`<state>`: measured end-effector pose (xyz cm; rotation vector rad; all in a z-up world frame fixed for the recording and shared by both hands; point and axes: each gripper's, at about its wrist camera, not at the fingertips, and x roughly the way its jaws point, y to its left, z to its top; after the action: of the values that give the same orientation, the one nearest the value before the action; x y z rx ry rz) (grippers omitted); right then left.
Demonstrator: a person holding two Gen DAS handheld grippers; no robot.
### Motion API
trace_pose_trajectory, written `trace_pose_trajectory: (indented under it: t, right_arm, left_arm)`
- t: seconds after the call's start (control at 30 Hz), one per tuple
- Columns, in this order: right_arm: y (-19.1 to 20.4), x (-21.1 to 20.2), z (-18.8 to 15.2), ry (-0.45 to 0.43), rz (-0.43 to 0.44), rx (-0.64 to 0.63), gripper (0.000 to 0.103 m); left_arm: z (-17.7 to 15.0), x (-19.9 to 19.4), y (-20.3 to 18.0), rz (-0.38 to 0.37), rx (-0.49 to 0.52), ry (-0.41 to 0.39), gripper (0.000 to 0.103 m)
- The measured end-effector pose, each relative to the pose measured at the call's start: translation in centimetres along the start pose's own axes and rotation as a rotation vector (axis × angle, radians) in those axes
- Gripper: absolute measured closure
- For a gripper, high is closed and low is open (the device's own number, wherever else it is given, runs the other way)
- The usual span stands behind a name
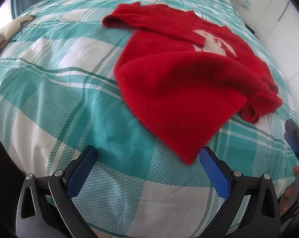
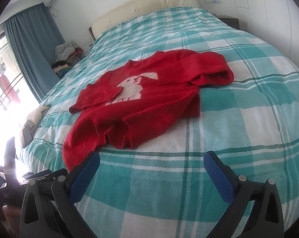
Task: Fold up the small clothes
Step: 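Close the right gripper on the sweater hem while the left gripper grasps it too, then pull the hem with both grippers to straighten the sweater, then open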
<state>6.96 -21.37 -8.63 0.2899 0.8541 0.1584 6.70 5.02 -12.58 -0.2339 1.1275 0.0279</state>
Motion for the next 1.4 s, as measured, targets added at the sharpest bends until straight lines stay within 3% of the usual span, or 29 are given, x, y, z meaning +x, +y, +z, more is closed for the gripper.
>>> trace_pose_trajectory:
  t: [0.2, 0.23, 0.27, 0.37, 0.4, 0.57, 0.7, 0.77, 0.83, 0.87, 0.9, 0.93, 0.97, 1.0, 1.03, 1.17, 1.2, 1.23, 1.27, 1.4]
  right_arm:
    - [2.9, 7.0, 2.7, 0.072, -0.08, 0.055, 0.001]
    - [2.4, 7.7, 2.9, 0.074, -0.106, 0.087, 0.012]
    - [1.7, 8.1, 3.0, 0.078, -0.136, 0.119, 0.042]
    - [-1.3, 6.4, 2.5, 0.089, -0.11, 0.207, 0.081]
    - [-2.2, 5.4, 2.1, 0.09, -0.094, 0.211, 0.084]
    - [-5.3, 0.5, -0.6, 0.116, -0.019, 0.19, 0.084]
    - [-5.3, 0.1, -1.9, 0.151, 0.045, 0.124, 0.081]
    - [-5.1, 0.3, -2.2, 0.145, 0.064, 0.113, 0.08]
    - [-5.2, 0.4, -2.2, 0.134, 0.105, 0.128, 0.08]
    - [-5.3, 0.3, -2.2, 0.132, 0.13, 0.139, 0.074]
    - [-5.5, 0.2, -2.3, 0.129, 0.154, 0.155, 0.069]
    - [-5.8, 0.1, -2.3, 0.126, 0.183, 0.177, 0.057]
    - [-6.2, -0.1, -2.5, 0.122, 0.206, 0.204, 0.048]
    - [-6.6, -0.1, -2.5, 0.118, 0.227, 0.231, 0.048]
    - [-6.9, -0.2, -2.5, 0.116, 0.25, 0.258, 0.048]
    - [-8.4, 0.4, -2.6, 0.127, 0.307, 0.338, 0.048]
    - [-8.4, 0.7, -2.5, 0.138, 0.313, 0.33, 0.05]
    - [-8.2, 1.0, -2.4, 0.15, 0.319, 0.306, 0.069]
    - [-7.9, 1.3, -2.3, 0.168, 0.31, 0.278, 0.099]
    - [-6.9, -1.0, -1.8, 0.199, 0.329, 0.188, 0.098]
  left_arm:
    - [0.7, 0.0, -0.7, -0.008, -0.001, -0.058, 0.001]
    - [0.8, -0.1, -0.4, -0.014, 0.005, -0.055, 0.001]
    - [0.8, -0.3, -0.1, -0.028, 0.01, -0.053, 0.001]
    - [0.7, -1.1, 1.4, -0.068, 0.007, -0.06, 0.002]
    - [0.6, -1.2, 1.8, -0.084, 0.004, -0.062, 0.001]
    - [0.3, -1.0, 1.9, -0.236, 0.034, -0.043, 0.001]
    - [0.7, -0.8, 1.7, -0.258, 0.004, -0.057, 0.002]
    - [0.9, -0.7, 1.7, -0.259, -0.016, -0.072, 0.009]
    - [1.1, -0.4, 1.5, -0.256, -0.018, -0.066, 0.037]
    - [1.1, -0.1, 1.3, -0.275, -0.014, -0.047, 0.044]
    - [1.1, 0.2, 1.1, -0.302, -0.014, -0.03, 0.059]
    - [1.0, 0.3, 0.9, -0.321, -0.017, -0.019, 0.07]
    - [0.9, 0.4, 0.7, -0.333, -0.018, -0.015, 0.074]
    - [0.8, 0.4, 0.5, -0.34, -0.01, -0.015, 0.081]
    - [0.6, 0.4, 0.4, -0.34, 0.004, -0.013, 0.094]
    - [0.7, -0.4, 0.6, -0.334, 0.043, -0.022, 0.1]
    - [0.9, -0.9, 1.0, -0.339, 0.05, -0.026, 0.1]
    - [1.2, -1.6, 1.5, -0.342, 0.059, -0.03, 0.1]
    - [1.4, -2.4, 2.3, -0.346, 0.065, -0.032, 0.1]
    - [2.1, -6.0, 5.5, -0.346, 0.109, -0.018, 0.1]
